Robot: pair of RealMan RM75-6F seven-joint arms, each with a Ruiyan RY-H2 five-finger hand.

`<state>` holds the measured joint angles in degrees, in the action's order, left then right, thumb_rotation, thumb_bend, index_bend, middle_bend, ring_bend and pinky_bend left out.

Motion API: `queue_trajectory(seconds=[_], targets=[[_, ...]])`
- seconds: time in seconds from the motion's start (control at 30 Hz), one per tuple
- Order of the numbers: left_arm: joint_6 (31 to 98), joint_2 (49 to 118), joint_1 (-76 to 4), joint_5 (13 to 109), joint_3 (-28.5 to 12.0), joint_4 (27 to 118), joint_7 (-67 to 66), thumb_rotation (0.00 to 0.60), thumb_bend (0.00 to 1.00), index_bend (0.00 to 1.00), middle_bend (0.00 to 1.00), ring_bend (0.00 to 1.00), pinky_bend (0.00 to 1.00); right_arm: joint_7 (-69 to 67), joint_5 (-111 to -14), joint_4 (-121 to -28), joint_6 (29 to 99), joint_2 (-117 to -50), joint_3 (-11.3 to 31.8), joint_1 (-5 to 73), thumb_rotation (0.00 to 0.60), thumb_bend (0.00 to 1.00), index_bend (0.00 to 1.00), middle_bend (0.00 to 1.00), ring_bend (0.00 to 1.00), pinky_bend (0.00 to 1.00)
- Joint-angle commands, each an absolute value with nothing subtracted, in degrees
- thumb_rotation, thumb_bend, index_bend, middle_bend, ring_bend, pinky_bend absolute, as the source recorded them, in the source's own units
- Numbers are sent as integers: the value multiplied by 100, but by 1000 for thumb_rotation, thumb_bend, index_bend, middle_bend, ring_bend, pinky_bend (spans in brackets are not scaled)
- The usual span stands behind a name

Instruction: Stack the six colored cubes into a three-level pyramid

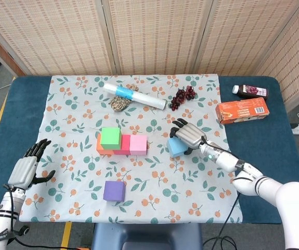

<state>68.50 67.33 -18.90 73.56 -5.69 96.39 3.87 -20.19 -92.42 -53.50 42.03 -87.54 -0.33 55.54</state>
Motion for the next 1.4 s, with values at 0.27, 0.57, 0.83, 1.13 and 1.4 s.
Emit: queue_trajectory(seconds=[0.27,0.57,0.83,1.13,1.4], targets=[[7021,6817,-1876,7378,-569,9672,-132,600,316,0,0,0,108,-1160,-8281,-6726,3949,-8066,610,5606,600,0,506,364,86,0],[7058,6885,-1951,7394,-531,9713,-908,600,316,0,0,0,93,637,-6338,-8034,3657,-7736,1208,5887,600,0,496,372,100,0],[6912,6812,-2034,7532,-445,9754,-1069,600,318,0,0,0,84,2051,-4544,-8565,4043,-7921,1259,6413,600,0,491,372,100,0],[7218,6940,-1926,7733,-357,9628,-1396,600,316,0,0,0,72,2971,-3132,-8756,4489,-8187,1233,7011,600,0,477,372,100,0],[7609,7059,-1730,8039,-295,9359,-1134,600,319,0,0,0,70,3241,-2490,-8576,4565,-8478,1267,7373,600,0,476,372,100,0]])
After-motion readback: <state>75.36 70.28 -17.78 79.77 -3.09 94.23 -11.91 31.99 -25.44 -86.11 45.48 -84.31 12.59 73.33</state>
